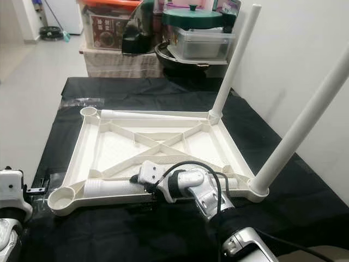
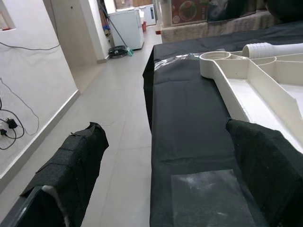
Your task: Building children table
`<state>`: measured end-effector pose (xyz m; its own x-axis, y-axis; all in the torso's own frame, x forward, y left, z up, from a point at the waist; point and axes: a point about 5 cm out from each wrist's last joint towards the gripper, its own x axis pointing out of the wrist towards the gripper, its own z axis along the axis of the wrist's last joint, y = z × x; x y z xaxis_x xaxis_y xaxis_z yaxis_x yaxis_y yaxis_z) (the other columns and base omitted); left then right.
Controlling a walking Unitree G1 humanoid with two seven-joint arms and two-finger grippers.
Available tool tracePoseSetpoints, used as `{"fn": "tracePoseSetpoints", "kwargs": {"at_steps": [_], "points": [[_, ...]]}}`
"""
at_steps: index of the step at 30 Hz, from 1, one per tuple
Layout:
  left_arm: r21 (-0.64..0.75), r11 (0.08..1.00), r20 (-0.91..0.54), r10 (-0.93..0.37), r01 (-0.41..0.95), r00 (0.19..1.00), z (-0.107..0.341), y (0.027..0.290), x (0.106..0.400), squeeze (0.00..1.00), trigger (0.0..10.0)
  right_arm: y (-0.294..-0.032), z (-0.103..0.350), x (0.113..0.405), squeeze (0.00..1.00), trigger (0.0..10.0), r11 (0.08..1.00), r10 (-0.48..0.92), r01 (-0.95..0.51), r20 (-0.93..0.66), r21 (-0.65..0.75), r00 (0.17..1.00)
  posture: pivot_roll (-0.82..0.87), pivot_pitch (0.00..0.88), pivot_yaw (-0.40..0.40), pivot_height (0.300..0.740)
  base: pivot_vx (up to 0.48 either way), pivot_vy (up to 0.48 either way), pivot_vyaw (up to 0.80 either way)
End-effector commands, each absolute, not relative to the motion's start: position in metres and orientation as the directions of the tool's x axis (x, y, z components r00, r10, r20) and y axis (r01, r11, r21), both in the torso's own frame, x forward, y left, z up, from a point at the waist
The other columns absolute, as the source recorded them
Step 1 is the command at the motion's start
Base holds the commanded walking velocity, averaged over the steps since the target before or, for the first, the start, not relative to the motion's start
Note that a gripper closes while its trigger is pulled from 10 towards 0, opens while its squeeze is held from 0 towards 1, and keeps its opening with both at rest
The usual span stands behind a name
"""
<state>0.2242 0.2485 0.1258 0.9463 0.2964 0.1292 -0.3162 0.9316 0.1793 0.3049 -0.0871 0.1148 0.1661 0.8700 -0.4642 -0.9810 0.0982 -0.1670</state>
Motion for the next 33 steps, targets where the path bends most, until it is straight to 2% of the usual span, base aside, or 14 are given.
{"fn": "tracePoseSetpoints", "kwargs": {"at_steps": [1, 2, 3, 4, 5, 14, 20, 21, 22, 23, 24, 27, 32, 33], "points": [[0.179, 0.934, 0.123, 0.291, -0.309, 0.949, 0.125, 0.246, 0.225, 0.00, 10.0, -0.091, 0.099, 0.299, 0.00, 6.3, 0.081, 0.839, -0.991, -0.529, -0.109, 0.127, 0.10, 0.000, -0.115, 0.740, 0.000, 0.000, 0.00], [0.179, 0.934, 0.123, 0.291, -0.310, 0.949, 0.125, 0.246, 0.225, 0.00, 10.0, -0.091, 0.100, 0.298, 0.00, 6.3, 0.069, 0.842, -0.993, -0.527, -0.100, 0.111, 0.10, 0.000, -0.116, 0.740, 0.000, 0.000, 0.00], [0.178, 0.934, 0.121, 0.292, -0.310, 0.949, 0.124, 0.246, 0.224, 0.00, 10.0, -0.092, 0.103, 0.294, 0.00, 8.6, 0.027, 0.858, -0.996, -0.508, -0.089, 0.069, 0.09, 0.000, -0.117, 0.740, 0.000, 0.000, 0.00], [0.178, 0.934, 0.121, 0.293, -0.311, 0.949, 0.124, 0.246, 0.224, 0.00, 10.0, -0.092, 0.106, 0.291, 0.00, 8.6, -0.002, 0.869, -0.996, -0.494, -0.085, 0.040, 0.09, 0.000, -0.117, 0.740, 0.000, 0.000, 0.00], [0.178, 0.934, 0.120, 0.293, -0.310, 0.949, 0.124, 0.246, 0.224, 0.00, 10.0, -0.092, 0.108, 0.288, 0.00, 9.7, -0.026, 0.873, -0.996, -0.487, -0.081, 0.017, 0.09, 0.000, -0.116, 0.740, 0.000, 0.000, 0.00], [0.174, 0.937, 0.118, 0.285, -0.302, 0.951, 0.123, 0.243, 0.226, 0.00, 10.0, -0.093, 0.109, 0.282, 0.00, 10.0, -0.072, 0.883, -0.994, -0.468, -0.078, -0.027, 0.09, 0.000, -0.115, 0.740, 0.000, 0.000, 0.00], [0.175, 0.939, 0.112, 0.279, -0.295, 0.954, 0.121, 0.242, 0.228, 0.00, 10.0, -0.094, 0.101, 0.287, 0.00, 9.7, -0.017, 0.857, -0.996, -0.515, -0.087, 0.030, 0.08, 0.000, -0.115, 0.740, 0.000, 0.000, 0.00], [0.174, 0.940, 0.111, 0.278, -0.294, 0.954, 0.121, 0.241, 0.228, 0.00, 10.0, -0.095, 0.100, 0.287, 0.00, 6.5, -0.017, 0.853, -0.997, -0.522, -0.076, 0.025, 0.08, 0.000, -0.117, 0.740, 0.000, 0.000, 0.00], [0.174, 0.940, 0.109, 0.278, -0.294, 0.954, 0.121, 0.241, 0.228, 0.00, 10.0, -0.095, 0.099, 0.286, 0.00, 1.2, -0.021, 0.849, -0.998, -0.528, -0.063, 0.015, 0.08, 0.000, -0.117, 0.740, 0.000, 0.000, 0.00], [0.174, 0.940, 0.109, 0.278, -0.294, 0.954, 0.121, 0.241, 0.228, 0.00, 10.0, -0.095, 0.099, 0.286, 0.00, 1.2, -0.021, 0.849, -0.998, -0.528, -0.063, 0.015, 0.08, 0.000, -0.117, 0.740, 0.000, 0.000, 0.00], [0.174, 0.940, 0.108, 0.279, -0.294, 0.954, 0.120, 0.241, 0.228, 0.00, 10.0, -0.097, 0.097, 0.284, 0.00, 0.0, -0.035, 0.841, -0.998, -0.541, -0.048, -0.004, 0.08, 0.000, -0.121, 0.740, 0.000, 0.000, 0.00], [0.174, 0.940, 0.108, 0.279, -0.294, 0.954, 0.120, 0.240, 0.227, 0.00, 10.0, -0.098, 0.097, 0.284, 0.00, 0.0, -0.043, 0.837, -0.998, -0.548, -0.046, -0.011, 0.08, 0.000, -0.121, 0.740, 0.000, 0.000, 0.00], [0.173, 0.940, 0.106, 0.279, -0.294, 0.954, 0.120, 0.240, 0.227, 0.00, 10.0, -0.107, 0.096, 0.283, 0.00, 0.0, -0.127, 0.803, -0.988, -0.593, -0.086, -0.051, 0.08, 0.000, -0.120, 0.740, 0.000, 0.000, 0.00], [0.173, 0.940, 0.105, 0.279, -0.294, 0.955, 0.119, 0.240, 0.228, 0.00, 10.0, -0.113, 0.096, 0.284, 0.00, 0.0, -0.168, 0.780, -0.979, -0.623, -0.117, -0.059, 0.08, 0.000, -0.118, 0.740, 0.000, 0.000, 0.00]]}}
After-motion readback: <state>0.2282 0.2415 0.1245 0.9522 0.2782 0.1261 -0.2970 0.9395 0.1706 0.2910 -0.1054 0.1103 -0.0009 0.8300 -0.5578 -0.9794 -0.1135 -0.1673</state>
